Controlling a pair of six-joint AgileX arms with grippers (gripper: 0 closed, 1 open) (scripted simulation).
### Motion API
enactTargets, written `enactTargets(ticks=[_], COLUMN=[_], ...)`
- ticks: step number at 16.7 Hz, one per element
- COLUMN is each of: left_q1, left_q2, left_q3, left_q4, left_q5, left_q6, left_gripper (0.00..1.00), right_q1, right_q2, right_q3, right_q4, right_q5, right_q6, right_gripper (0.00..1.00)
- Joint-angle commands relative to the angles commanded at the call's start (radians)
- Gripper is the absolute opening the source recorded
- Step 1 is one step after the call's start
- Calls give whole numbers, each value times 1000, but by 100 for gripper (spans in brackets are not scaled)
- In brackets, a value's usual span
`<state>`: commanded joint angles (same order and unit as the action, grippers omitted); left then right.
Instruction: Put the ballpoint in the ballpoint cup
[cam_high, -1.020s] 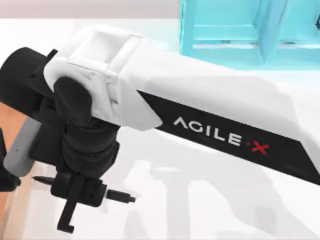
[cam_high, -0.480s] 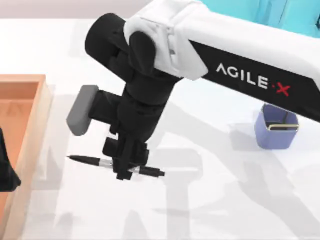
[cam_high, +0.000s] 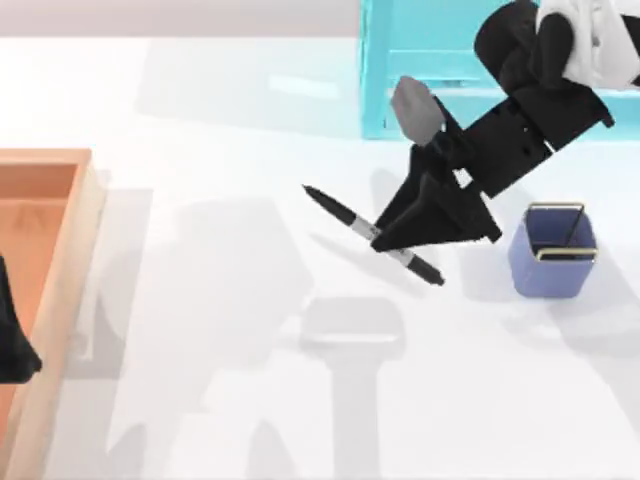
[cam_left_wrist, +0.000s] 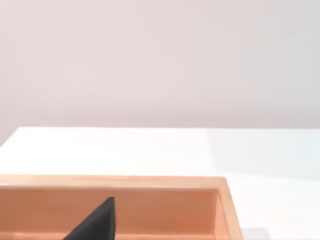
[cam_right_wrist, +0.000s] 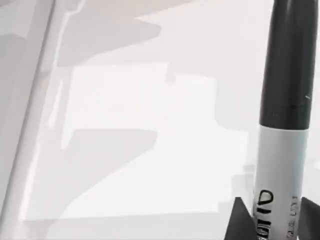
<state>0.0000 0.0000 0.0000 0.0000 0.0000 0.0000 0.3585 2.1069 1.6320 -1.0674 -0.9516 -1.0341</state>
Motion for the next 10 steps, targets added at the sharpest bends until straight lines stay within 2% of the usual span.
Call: enactTargets(ticks=[6,10], left_q1=[0,0], left_q2=[0,0], left_q3=[0,0], left_q4=[0,0], left_q5=[0,0], left_q6=[0,0], left_gripper=[100,100], right_q1=[-358,-520], right_q2=[-62,-99], right_q3=[-228,-324], right_q4=[96,138], right_q5=[-487,-726], right_q6=[-377,-552], right_gripper=[0,0])
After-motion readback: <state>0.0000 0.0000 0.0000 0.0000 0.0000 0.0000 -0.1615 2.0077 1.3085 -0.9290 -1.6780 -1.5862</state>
